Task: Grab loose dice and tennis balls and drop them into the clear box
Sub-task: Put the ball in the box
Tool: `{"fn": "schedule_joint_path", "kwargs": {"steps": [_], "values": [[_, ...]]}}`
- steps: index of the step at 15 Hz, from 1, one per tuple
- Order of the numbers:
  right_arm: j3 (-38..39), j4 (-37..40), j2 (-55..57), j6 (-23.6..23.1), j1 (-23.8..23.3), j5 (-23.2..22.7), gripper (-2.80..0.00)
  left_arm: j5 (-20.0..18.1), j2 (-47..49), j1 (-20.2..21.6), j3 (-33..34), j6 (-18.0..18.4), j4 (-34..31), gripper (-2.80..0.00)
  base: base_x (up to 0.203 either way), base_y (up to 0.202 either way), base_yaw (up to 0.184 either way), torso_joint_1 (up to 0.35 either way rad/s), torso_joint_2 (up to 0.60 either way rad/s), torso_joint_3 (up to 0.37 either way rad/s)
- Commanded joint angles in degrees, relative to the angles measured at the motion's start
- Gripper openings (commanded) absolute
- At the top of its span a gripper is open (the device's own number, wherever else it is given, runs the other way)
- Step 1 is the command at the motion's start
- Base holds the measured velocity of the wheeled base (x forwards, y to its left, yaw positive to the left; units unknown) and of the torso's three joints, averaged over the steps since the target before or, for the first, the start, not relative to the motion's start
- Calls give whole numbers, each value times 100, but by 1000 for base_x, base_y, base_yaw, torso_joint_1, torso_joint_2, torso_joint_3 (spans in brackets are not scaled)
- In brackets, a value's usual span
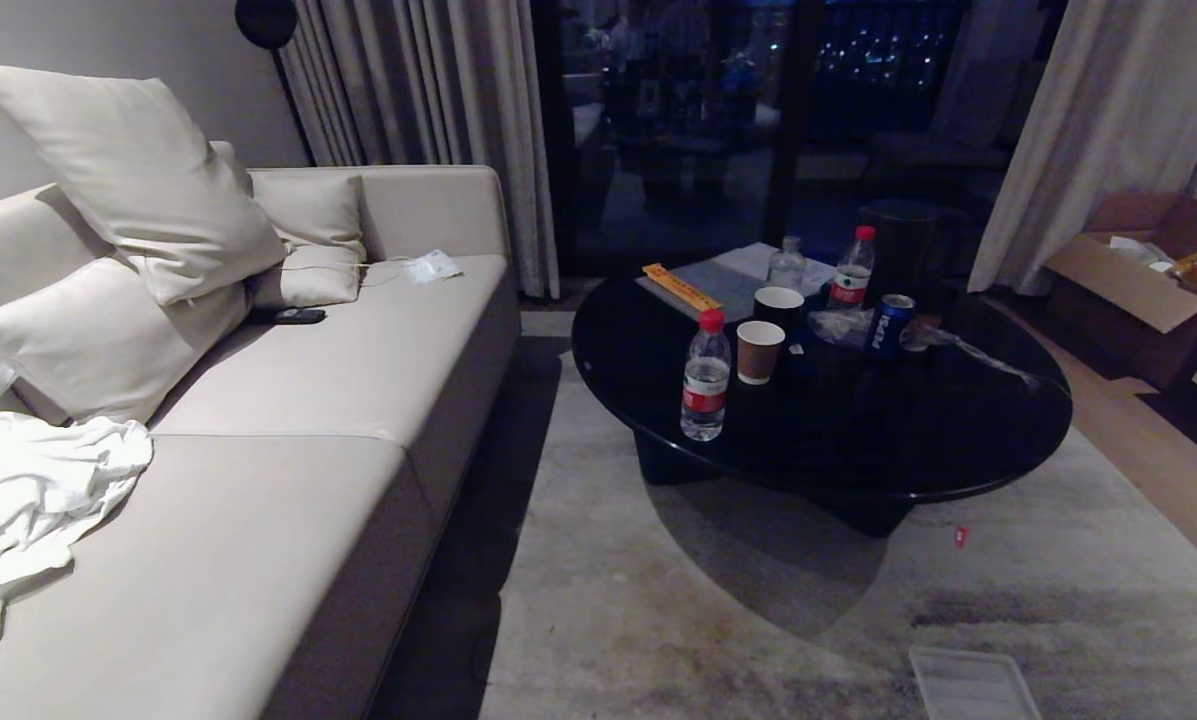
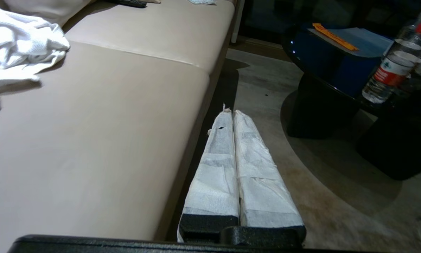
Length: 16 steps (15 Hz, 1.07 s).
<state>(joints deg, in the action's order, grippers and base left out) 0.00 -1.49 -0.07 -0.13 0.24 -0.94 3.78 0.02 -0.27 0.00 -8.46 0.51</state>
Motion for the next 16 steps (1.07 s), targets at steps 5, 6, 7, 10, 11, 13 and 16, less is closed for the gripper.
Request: {"fn": "schedule_joint_path", "kwargs": {"steps": [5, 6, 7, 10, 11, 13, 16], "values": [[62, -9, 7, -4, 2, -3, -280, 0, 6, 0, 0, -7, 2, -280, -184, 0, -1, 2, 3, 2], [62, -1, 7, -4, 2, -3, -280, 7, 6, 0, 0, -7, 2, -280, -185, 0, 0, 4, 2, 2], [62, -9, 7, -4, 2, -3, -280, 5, 6, 0, 0, -7, 2, -280, -182, 0, 2, 2, 0, 2], [62, -9, 7, -4, 2, -3, -280, 1, 5, 0, 0, -7, 2, -280, -186, 0, 0, 3, 5, 3], [62, -9, 7, -4, 2, -3, -280, 1, 6, 0, 0, -7, 2, -280, -182, 0, 0, 7, 2, 2], [62, -2, 7, -4, 2, -3, -280, 7, 6, 0, 0, -7, 2, -280, -184, 0, -2, 6, 4, 5], [62, -1, 7, -4, 2, -3, -280, 4, 6, 0, 0, 2, 2, -280, -181, 0, -1, 1, 3, 2]]}}
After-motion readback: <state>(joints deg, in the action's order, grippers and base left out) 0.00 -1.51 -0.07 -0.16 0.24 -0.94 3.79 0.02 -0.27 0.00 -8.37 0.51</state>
